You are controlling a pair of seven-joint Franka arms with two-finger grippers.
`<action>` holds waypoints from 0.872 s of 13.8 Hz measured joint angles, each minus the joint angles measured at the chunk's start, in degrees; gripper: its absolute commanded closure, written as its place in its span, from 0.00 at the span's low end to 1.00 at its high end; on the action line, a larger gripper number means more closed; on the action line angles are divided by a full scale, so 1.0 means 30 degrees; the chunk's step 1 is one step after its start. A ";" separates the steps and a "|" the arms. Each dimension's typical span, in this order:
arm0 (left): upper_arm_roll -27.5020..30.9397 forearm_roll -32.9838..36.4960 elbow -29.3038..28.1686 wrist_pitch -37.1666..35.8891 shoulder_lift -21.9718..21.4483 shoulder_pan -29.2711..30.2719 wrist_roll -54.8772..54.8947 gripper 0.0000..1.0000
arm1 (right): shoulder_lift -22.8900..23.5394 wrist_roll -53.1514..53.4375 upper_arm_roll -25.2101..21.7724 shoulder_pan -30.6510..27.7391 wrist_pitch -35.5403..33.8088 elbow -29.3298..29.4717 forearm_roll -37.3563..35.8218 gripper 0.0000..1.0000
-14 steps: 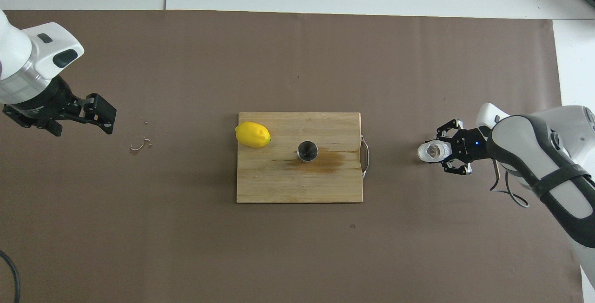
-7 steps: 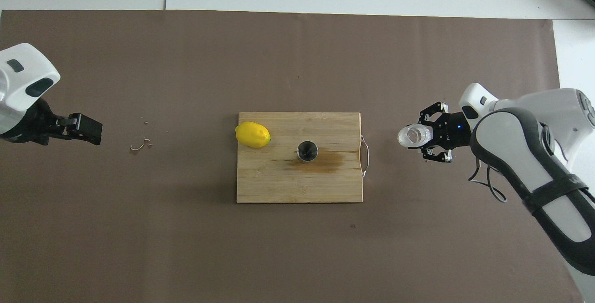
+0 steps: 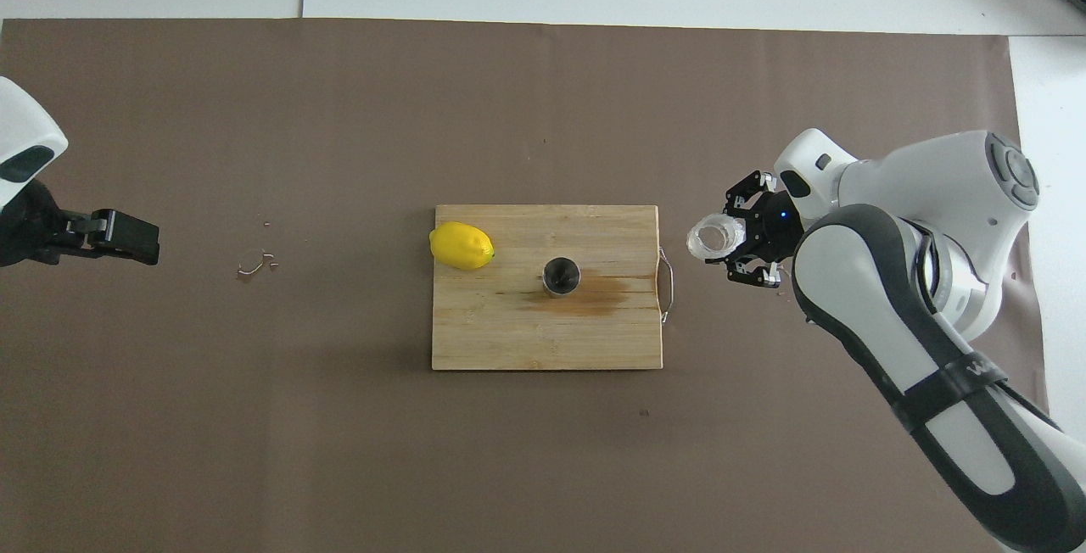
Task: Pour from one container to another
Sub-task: 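Lift the white cup with the right gripper and move it above the metal cup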
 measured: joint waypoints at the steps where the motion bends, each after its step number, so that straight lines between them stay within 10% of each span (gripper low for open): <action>1: 0.0026 0.0000 0.0001 -0.0027 -0.0186 0.0001 0.0048 0.00 | -0.0011 0.0565 0.0003 0.0272 0.0000 0.0165 -0.0500 0.78; 12: 0.0006 -0.1004 0.0435 0.0252 -0.0595 -0.0033 0.1504 0.00 | -0.0020 0.7074 0.0044 0.4715 -0.0001 0.1421 -0.5312 0.79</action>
